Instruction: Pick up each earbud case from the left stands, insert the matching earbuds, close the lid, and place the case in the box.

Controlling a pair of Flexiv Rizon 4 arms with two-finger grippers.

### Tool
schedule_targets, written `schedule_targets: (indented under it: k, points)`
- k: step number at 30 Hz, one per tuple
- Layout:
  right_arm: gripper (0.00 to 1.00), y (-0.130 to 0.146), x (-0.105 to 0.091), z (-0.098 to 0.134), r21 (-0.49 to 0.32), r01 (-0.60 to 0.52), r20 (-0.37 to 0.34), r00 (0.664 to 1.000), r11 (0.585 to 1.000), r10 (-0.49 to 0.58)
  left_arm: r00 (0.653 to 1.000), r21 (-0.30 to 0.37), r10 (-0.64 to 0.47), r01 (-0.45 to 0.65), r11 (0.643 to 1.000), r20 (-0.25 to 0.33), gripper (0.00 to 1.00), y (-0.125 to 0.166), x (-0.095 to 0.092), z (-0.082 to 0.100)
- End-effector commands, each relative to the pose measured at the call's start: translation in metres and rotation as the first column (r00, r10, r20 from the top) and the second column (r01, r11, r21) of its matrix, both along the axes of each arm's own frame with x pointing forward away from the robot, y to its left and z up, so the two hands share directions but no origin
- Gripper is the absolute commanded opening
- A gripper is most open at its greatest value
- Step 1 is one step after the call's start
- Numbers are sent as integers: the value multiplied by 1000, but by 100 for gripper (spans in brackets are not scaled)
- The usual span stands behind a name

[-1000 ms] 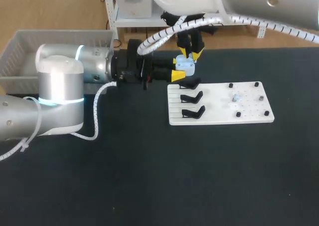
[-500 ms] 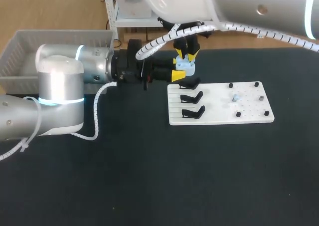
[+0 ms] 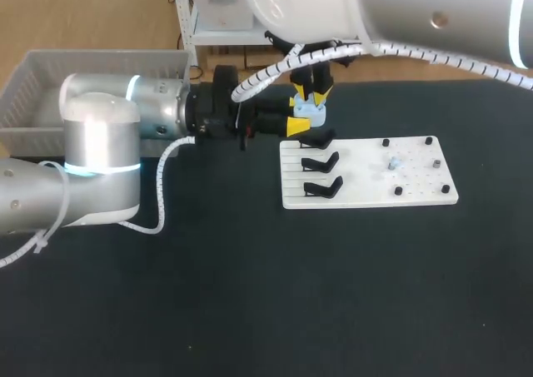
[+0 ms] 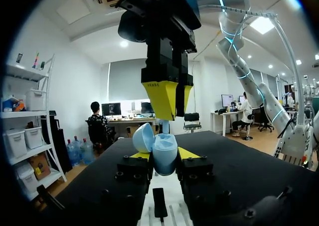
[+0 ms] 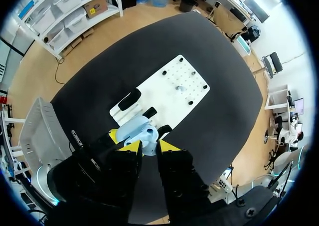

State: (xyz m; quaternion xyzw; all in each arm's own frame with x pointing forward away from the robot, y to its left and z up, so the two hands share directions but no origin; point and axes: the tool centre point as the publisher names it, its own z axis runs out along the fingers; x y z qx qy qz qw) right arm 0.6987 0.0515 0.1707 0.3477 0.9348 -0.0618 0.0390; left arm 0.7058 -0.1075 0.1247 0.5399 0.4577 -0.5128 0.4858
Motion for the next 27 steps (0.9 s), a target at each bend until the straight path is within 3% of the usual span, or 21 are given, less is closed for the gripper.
schedule_targets:
  k: [1, 27]
  points:
    - [0, -1, 3, -2, 2, 2, -5, 1000, 1000, -2, 1000, -2, 6, -6, 1000, 3, 0, 0, -2, -1]
    - [0, -4, 8, -14, -3, 13, -24, 1000, 1000, -13, 1000, -2, 6, -6, 1000, 3, 0, 0, -2, -1]
